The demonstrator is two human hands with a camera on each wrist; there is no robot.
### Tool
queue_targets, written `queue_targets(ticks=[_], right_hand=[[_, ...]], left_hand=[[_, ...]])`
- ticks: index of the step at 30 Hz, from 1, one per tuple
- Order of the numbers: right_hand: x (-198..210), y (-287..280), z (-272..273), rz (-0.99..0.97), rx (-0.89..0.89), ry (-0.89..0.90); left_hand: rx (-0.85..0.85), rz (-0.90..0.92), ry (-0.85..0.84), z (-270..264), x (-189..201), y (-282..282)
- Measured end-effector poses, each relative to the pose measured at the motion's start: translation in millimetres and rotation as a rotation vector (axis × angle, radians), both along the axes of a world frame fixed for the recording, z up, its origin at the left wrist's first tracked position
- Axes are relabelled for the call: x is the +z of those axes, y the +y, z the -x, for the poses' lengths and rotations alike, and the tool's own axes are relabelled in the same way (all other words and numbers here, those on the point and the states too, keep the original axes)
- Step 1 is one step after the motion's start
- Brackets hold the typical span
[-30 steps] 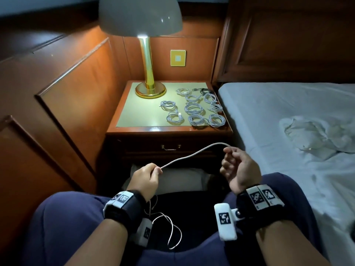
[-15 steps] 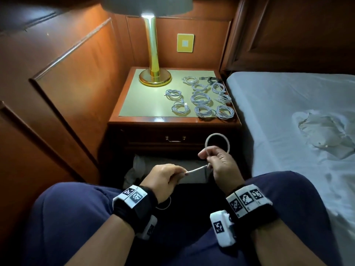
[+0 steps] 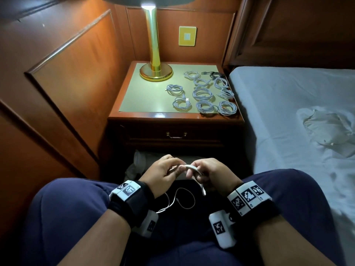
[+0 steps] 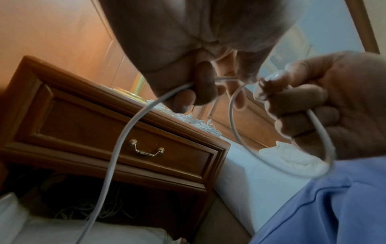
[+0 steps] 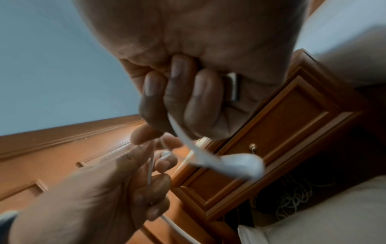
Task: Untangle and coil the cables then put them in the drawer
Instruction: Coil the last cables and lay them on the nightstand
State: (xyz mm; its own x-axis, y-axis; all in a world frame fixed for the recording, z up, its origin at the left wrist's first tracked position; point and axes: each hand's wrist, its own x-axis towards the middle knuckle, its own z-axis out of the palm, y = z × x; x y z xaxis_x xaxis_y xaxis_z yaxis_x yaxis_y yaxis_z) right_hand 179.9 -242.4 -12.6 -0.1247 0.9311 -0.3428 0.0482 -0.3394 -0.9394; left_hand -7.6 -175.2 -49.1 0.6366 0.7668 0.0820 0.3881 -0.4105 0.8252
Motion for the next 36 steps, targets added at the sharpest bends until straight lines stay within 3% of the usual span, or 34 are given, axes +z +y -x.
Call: queue_targets(ticks=[6,11,15,21,26,36], right_hand=[[-3.9,1.0,1.0,0.142,-0.107,0.272],[-16.2,2.9,-7.7,0.171,0.034,0.46],[-17.3,-0.1,-8.7,0.131,0.034,0.231],[-20.1,-0.5,-1.5,0.063,-0.148,-0.088],[-27.5,7.6,-7.8,-0.115,-0.283,-0.601],[-14.2,10.9,-5.2,-0.131,-0.233,-0.587]], left_hand=[[0.128,0.186,-0.045,5.8,0.7,6.3],[0.189,0.348,-0.094,8.3,4.7,4.9],[0.212,0.198,0.019,11.0,6.0,4.0],[0.217,0.377,-0.072,3.9,14.2,-3.2],[0.149,0.459,-0.125,-3.1,14.7,-6.6],[0.151,0.356,-0.214,3.6,7.3,-0.8]])
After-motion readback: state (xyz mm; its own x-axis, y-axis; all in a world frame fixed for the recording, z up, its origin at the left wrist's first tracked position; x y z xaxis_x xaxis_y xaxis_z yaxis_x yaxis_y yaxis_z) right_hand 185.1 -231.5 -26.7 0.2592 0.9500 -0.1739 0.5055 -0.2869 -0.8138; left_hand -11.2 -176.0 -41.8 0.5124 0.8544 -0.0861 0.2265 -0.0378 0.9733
